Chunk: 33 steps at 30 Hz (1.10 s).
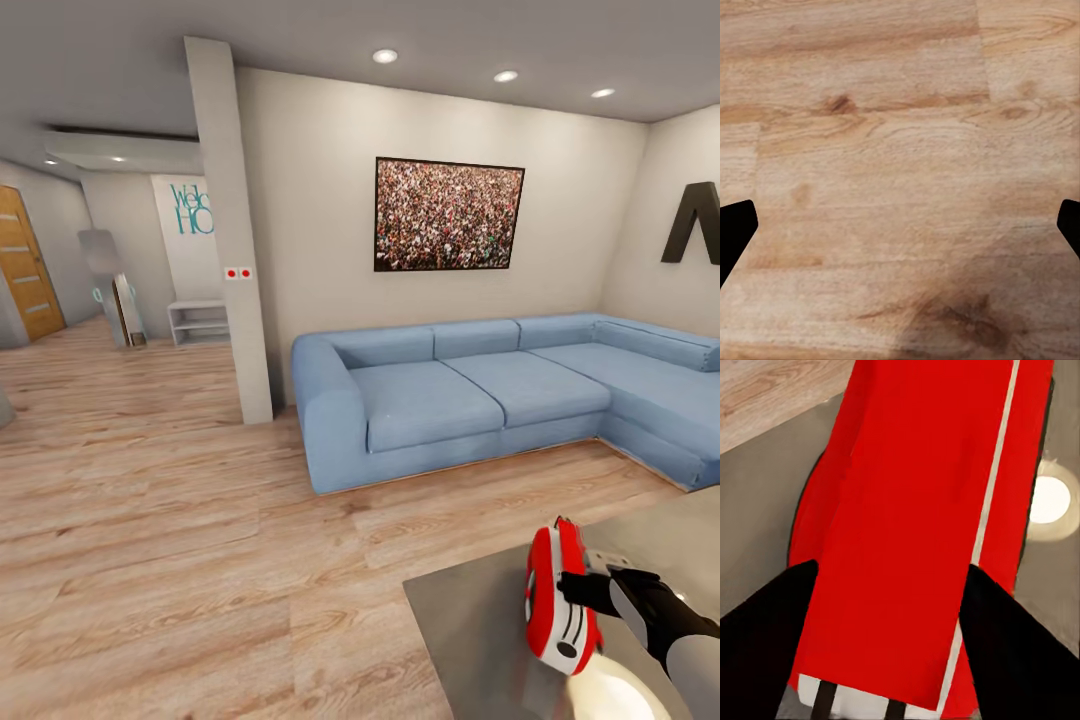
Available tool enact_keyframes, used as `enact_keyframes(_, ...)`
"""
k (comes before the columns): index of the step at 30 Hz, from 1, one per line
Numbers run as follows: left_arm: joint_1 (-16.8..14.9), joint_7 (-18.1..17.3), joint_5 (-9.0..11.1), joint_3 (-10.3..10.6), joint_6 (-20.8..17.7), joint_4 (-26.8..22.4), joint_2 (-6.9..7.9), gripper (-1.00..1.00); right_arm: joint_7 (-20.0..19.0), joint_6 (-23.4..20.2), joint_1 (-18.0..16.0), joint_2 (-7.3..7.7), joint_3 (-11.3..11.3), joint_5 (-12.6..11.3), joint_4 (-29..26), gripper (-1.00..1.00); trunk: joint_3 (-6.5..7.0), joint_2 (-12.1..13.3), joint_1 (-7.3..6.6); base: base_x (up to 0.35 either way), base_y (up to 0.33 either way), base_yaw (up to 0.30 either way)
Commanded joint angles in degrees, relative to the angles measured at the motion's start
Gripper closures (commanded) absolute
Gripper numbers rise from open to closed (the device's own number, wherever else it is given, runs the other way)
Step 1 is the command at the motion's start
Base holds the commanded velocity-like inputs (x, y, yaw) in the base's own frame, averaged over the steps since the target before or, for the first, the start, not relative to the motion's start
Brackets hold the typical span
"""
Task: Turn on the radio receiver that's on the table in the living room.
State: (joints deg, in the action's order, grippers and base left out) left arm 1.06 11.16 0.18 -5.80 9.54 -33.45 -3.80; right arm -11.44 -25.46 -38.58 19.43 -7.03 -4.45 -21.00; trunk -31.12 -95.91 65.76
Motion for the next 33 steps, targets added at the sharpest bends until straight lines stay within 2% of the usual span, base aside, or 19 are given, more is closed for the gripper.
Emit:
enact_keyframes(1,0.0,0.0,0.0,0.0,0.0,0.0,-0.03,-1.0,0.0,0.0,0.0,0.0,0.0,-0.2,0.0,1.0,0.0,0.0,0.0,0.0,0.0,0.0)
enact_keyframes(10,0.0,-0.1,0.0,0.1,0.0,0.0,-0.35,-1.0,0.8,0.1,0.0,0.0,0.1,-0.1,0.0,1.0,0.0,0.0,0.0,0.0,0.0,0.0)
enact_keyframes(14,0.0,-0.4,-0.3,0.1,-0.2,0.1,0.1,-1.0,0.8,0.1,0.0,0.0,0.1,-0.1,-0.1,1.0,0.0,0.0,0.0,0.0,0.0,0.0)
enact_keyframes(26,0.0,-0.4,-0.7,0.1,-0.1,0.2,0.19,-1.0,0.0,0.1,0.0,0.0,0.1,0.0,-0.1,1.0,0.0,0.0,0.0,0.0,0.0,0.0)
enact_keyframes(33,0.0,-0.3,-0.8,0.1,-0.2,0.3,0.27,-1.0,-0.1,0.1,0.0,0.0,0.1,0.1,-0.1,1.0,1.26,2.8,-1.54,0.0,0.0,0.0)
